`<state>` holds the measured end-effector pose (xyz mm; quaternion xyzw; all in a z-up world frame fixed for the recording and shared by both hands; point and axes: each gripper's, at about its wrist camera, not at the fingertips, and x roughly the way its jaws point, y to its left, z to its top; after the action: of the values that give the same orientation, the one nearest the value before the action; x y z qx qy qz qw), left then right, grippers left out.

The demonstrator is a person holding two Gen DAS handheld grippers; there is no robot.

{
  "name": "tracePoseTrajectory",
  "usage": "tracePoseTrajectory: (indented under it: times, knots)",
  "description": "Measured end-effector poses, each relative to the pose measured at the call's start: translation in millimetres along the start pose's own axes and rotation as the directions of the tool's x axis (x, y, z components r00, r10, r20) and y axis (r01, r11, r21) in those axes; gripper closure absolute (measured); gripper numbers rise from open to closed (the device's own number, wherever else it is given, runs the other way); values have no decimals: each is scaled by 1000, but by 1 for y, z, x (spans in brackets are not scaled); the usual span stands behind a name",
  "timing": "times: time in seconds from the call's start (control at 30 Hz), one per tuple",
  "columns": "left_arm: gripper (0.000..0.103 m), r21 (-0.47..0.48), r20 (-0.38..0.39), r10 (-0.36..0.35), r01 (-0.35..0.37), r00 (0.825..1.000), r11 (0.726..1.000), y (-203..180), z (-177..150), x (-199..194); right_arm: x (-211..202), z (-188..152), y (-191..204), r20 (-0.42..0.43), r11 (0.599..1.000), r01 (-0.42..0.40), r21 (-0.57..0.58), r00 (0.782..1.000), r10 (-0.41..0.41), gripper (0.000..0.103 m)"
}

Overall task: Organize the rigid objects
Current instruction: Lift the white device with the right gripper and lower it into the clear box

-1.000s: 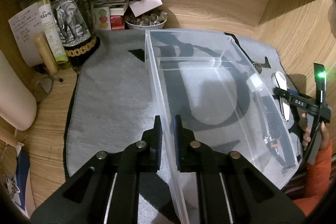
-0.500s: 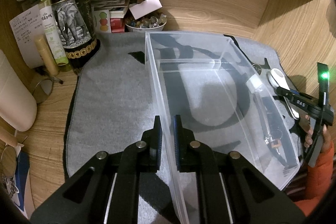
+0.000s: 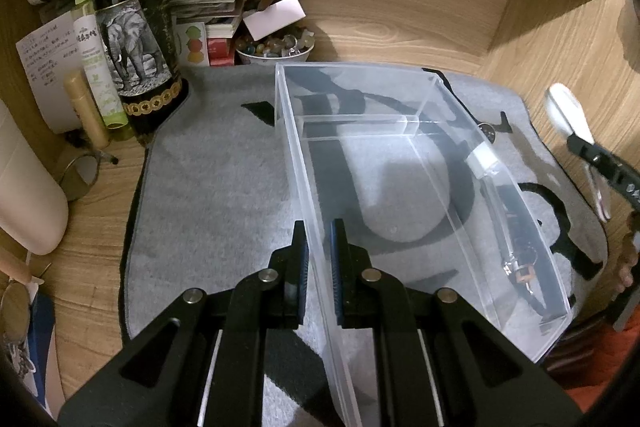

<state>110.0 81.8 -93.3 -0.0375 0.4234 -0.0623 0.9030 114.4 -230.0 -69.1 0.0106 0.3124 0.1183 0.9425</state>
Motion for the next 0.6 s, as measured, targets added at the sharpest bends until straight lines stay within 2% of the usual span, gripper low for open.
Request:
tracePoseTrajectory:
  times: [0.3, 0.47, 0.6]
  knots:
    - [93, 6, 11, -6, 5, 1000, 1000, 0, -1, 0, -18, 17, 50, 65, 990, -117, -82, 990, 122, 74]
    - [93, 9, 15, -9, 9, 1000, 1000, 1, -1, 0, -9, 22, 75, 37, 975, -187, -119, 981, 192, 74]
    - [93, 10, 21, -7, 7, 1000, 1000, 1, -1, -1, 4, 19, 90, -24, 962, -226, -151, 974, 225, 74]
